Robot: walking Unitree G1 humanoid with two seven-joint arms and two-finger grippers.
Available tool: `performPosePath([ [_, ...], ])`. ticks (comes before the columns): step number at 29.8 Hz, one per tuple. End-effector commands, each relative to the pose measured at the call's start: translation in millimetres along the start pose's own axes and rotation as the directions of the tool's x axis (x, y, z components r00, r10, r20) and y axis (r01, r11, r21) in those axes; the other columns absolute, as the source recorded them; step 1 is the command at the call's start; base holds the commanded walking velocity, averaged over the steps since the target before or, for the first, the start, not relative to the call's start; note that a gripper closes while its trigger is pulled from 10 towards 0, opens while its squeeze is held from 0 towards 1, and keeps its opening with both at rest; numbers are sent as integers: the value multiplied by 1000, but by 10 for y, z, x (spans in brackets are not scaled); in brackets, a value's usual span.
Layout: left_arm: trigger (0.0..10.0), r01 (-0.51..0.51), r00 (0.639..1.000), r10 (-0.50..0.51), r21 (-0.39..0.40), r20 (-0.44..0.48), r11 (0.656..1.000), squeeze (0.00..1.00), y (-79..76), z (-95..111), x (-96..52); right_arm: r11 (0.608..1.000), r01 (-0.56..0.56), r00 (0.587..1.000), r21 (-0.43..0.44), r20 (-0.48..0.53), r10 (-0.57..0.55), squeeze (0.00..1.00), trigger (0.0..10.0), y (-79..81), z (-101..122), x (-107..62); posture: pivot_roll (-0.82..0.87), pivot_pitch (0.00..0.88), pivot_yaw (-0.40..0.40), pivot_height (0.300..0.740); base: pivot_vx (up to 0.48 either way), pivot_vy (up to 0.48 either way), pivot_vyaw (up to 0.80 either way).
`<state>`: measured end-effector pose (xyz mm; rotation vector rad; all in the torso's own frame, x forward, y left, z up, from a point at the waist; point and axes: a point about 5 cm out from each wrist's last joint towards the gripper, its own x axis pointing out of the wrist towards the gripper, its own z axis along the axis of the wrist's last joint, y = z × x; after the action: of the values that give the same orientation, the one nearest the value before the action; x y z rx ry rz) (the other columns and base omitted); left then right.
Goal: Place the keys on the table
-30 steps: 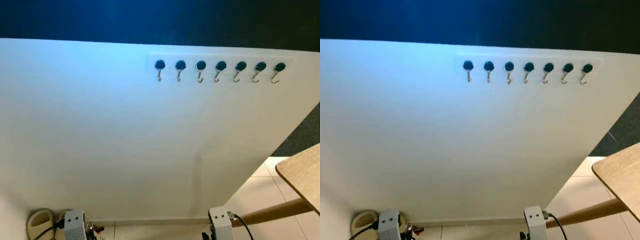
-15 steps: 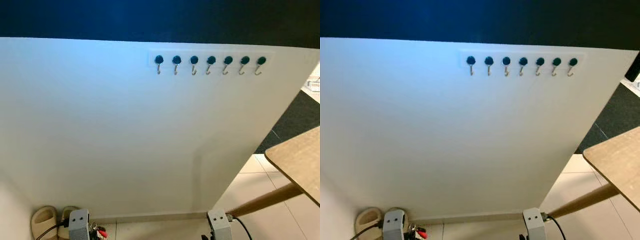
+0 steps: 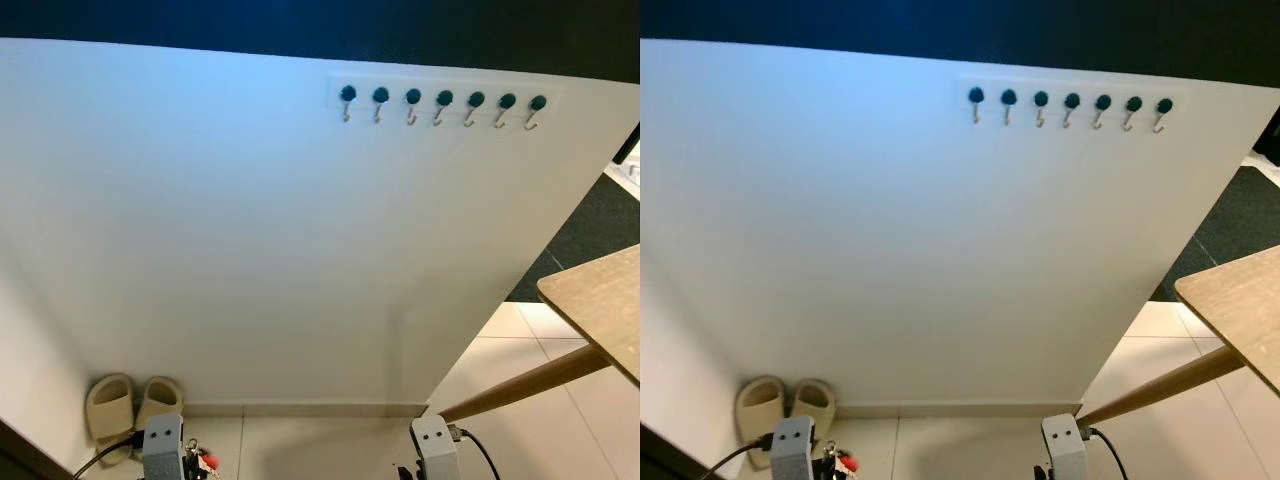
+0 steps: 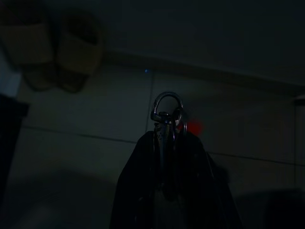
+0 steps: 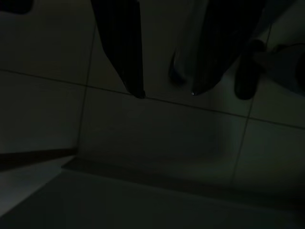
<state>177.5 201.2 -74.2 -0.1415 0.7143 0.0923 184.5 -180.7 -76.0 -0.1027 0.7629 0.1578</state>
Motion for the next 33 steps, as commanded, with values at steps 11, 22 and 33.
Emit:
performPosePath([
  [11,10000,30,999,-30,7,16,1000,0,-25,8,-2,1000,15,1000,11,13,-15,0,10000,-23,4,-7,43,68,-25,740,-55,0,0],
  [22,10000,45,998,-47,56,30,997,0,-79,31,6,1000,22,1000,12,21,-23,0,10000,-42,17,-7,38,79,-26,740,0,-271,0],
  [33,10000,24,997,-30,81,67,996,0,-71,55,-4,1000,8,999,-6,45,-8,0,10000,-40,68,4,40,80,-30,740,0,0,-101],
])
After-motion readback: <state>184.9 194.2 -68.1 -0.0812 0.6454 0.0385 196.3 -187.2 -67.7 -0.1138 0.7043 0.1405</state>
